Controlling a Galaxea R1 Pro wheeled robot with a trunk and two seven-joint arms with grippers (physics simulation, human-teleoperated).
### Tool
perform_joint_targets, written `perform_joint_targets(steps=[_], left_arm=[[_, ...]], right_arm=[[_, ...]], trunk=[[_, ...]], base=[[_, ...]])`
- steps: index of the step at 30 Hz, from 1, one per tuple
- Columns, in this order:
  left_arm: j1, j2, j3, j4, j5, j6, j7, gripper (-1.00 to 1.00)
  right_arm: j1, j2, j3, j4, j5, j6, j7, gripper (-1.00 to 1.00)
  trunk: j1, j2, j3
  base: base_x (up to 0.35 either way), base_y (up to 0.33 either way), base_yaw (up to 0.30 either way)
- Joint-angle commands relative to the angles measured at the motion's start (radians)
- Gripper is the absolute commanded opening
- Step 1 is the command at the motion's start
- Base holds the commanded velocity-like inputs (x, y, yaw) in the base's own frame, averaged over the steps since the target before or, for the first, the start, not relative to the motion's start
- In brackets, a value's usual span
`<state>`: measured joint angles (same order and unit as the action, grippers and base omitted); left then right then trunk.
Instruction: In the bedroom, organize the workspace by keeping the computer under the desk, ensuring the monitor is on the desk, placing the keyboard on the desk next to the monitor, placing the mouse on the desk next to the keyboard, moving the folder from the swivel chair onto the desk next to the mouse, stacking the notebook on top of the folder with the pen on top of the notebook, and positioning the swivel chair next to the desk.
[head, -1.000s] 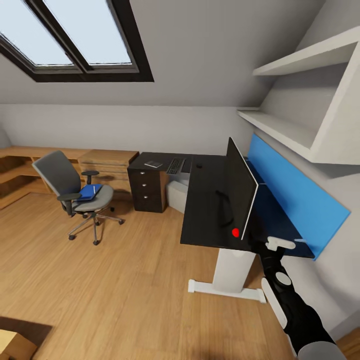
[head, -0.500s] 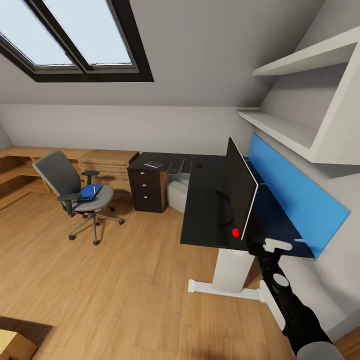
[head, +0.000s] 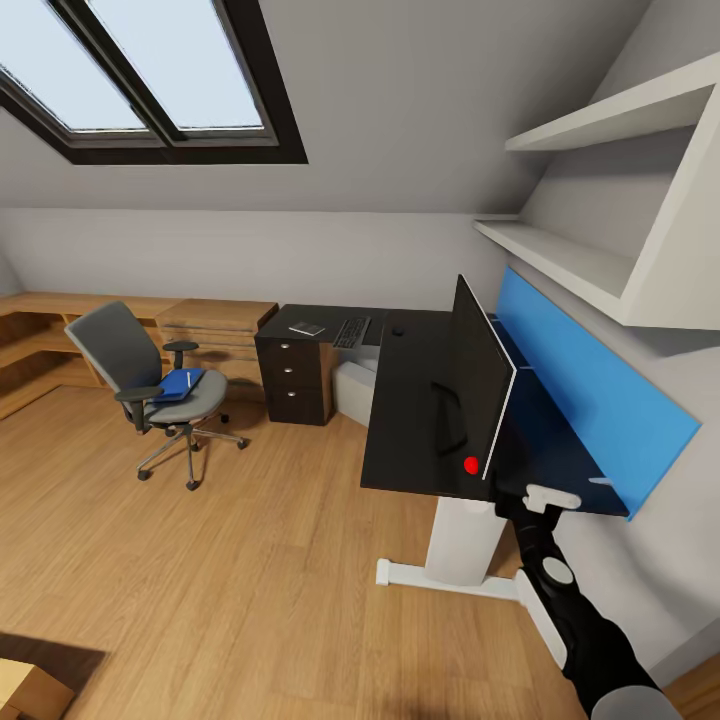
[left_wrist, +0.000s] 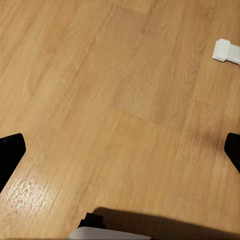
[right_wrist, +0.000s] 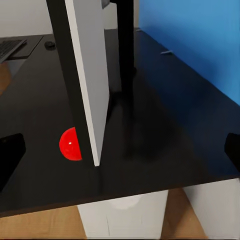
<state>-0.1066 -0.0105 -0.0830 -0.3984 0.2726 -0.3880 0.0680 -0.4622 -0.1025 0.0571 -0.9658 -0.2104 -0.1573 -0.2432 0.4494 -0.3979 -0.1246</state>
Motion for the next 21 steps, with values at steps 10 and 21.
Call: perform_joint_targets(steps=[10,21], left_arm=[[-0.001,0.001,-0.010,0.004,0.007,0.002,0.008,1.00],[-0.001,-0.001,-0.011,0.027,0.006,0.003,0.007,1.00]], right_arm=[[-0.002,0.034,0.054,0.167,-0.006,-0.113,-0.008,1.00],[-0.003,0.107,0.064,0.572,-0.007,-0.332,-0.007,1.00]], trunk=[[0.001,-0.002,-0.002],[0.001,-0.002,-0.002]], base=[[0.000,0.000,0.000],[0.000,0.000,0.000]])
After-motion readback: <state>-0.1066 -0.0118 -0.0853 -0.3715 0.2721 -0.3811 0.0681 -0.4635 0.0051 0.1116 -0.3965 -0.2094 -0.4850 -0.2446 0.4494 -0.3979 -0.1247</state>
